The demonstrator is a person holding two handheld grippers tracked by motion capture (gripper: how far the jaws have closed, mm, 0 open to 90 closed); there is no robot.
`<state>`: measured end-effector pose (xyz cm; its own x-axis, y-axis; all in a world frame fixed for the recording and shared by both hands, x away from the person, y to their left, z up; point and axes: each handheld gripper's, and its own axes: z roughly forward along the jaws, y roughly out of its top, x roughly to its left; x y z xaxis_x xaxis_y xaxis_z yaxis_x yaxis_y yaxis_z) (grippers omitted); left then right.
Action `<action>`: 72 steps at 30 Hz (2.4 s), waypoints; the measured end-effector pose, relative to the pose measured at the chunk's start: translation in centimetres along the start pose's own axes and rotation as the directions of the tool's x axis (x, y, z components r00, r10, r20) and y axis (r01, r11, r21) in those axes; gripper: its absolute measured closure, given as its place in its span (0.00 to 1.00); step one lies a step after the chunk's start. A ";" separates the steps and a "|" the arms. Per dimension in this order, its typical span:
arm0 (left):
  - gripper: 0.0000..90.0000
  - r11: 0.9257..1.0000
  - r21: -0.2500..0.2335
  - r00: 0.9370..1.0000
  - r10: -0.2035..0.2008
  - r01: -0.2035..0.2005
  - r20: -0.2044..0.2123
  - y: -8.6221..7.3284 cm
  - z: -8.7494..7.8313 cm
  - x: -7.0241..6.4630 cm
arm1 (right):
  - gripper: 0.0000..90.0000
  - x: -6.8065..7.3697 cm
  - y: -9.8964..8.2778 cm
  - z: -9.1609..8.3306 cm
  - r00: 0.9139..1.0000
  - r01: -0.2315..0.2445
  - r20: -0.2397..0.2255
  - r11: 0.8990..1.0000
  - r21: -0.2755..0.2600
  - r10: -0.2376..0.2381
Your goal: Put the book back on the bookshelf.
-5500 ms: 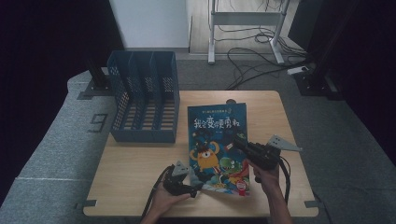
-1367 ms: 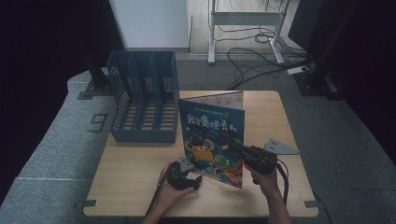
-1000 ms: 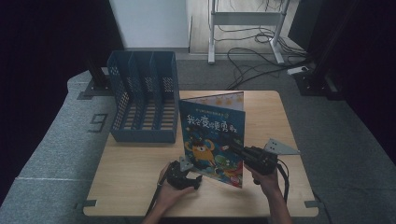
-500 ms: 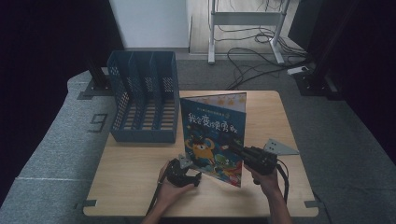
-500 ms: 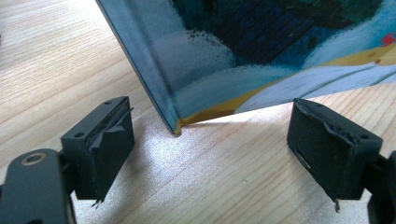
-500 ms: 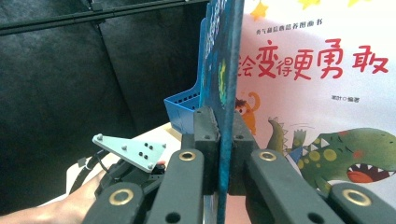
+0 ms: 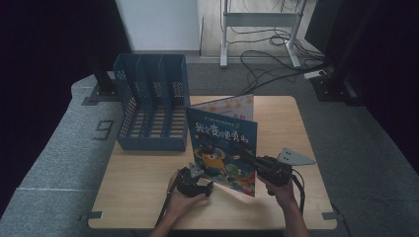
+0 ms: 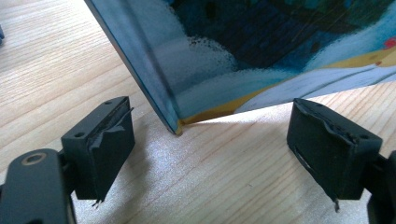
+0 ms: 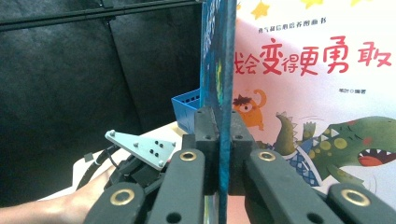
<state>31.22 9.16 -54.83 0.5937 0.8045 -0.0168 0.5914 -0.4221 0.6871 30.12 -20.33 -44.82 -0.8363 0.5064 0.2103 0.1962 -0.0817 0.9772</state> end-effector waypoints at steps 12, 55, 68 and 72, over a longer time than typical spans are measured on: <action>0.18 1.000 -0.024 1.000 0.008 -0.007 0.021 -0.2 -0.4 0.2 | 0.95 -0.3 0.0 -0.1 1.000 -0.012 0.001 1.000 0.008 0.012; 0.19 0.953 -0.302 0.991 0.031 0.010 0.131 5.9 -7.4 3.1 | 0.87 -1.3 -1.3 -1.5 0.999 -0.044 0.009 0.998 0.039 0.044; 0.23 0.944 -0.329 0.991 0.047 -0.005 0.121 6.9 -7.8 3.1 | 0.83 -1.7 -1.5 -1.7 0.999 -0.050 0.025 0.998 0.040 0.049; 0.24 0.937 -0.348 0.991 0.054 -0.008 0.124 7.4 -8.3 3.2 | 0.82 -1.8 -1.6 -1.7 0.998 -0.055 0.030 0.998 0.039 0.054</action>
<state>33.02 12.09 -43.76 0.6879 0.7225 -0.0692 0.3595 -0.2563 0.8973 30.46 -22.62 -46.72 -0.8085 0.5272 0.2614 0.2618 -0.0756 0.9622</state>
